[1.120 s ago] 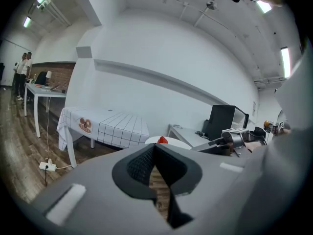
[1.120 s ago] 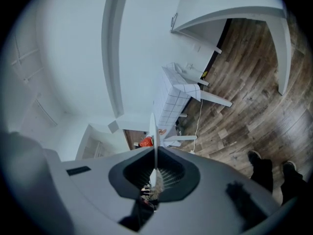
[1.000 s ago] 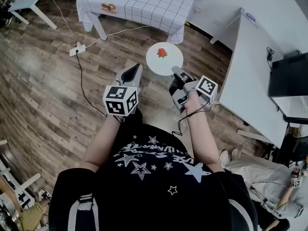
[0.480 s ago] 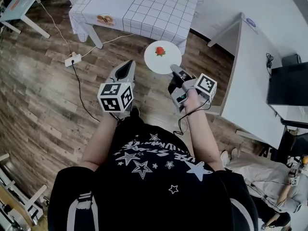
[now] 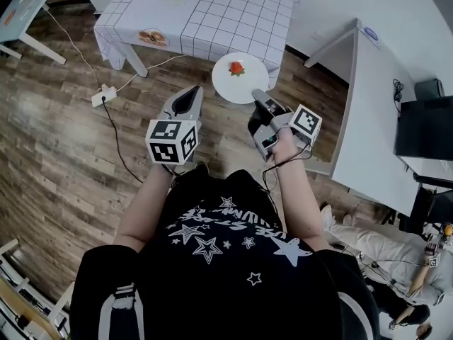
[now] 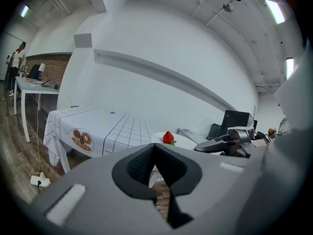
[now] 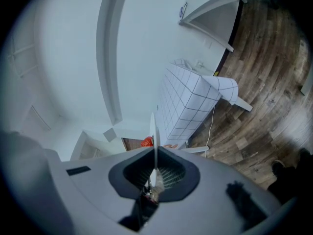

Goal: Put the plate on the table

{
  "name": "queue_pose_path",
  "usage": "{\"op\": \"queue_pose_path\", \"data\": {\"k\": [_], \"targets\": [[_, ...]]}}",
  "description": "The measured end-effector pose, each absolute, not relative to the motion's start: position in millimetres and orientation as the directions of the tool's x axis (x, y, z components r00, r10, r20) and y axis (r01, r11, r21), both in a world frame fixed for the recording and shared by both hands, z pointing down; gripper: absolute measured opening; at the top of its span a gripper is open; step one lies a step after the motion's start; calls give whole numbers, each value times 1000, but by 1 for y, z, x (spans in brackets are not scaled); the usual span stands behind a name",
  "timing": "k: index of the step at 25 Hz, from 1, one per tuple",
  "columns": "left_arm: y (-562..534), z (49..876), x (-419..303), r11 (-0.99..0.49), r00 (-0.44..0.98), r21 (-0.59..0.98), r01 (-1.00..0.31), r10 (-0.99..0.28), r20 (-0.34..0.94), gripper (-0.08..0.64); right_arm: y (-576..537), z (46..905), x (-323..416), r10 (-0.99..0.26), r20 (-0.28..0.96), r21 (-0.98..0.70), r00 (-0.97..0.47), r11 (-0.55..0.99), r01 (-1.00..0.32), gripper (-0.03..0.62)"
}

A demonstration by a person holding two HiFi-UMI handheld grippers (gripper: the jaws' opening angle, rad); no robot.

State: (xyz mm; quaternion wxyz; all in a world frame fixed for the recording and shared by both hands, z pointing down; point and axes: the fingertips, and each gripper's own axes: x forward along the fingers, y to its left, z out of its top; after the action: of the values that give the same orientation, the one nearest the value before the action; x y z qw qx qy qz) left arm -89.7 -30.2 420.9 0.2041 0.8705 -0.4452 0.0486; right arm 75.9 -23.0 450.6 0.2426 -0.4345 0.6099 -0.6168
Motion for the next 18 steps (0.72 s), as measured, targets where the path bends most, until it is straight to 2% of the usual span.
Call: {"op": "queue_pose_path", "data": {"k": [11, 14, 18], "targets": [[-126, 420, -94, -425, 518, 308, -851, -777, 357, 9, -141, 456, 94, -797, 275, -961, -538, -216, -171, 23], [-153, 413, -91, -407, 493, 293, -865, -796, 351, 9, -182, 443, 98, -795, 228, -973, -563, -170, -153, 21], [-145, 411, -99, -425, 498, 272, -863, -809, 314, 9, -175, 440, 86, -803, 183, -982, -567, -116, -151, 21]]}}
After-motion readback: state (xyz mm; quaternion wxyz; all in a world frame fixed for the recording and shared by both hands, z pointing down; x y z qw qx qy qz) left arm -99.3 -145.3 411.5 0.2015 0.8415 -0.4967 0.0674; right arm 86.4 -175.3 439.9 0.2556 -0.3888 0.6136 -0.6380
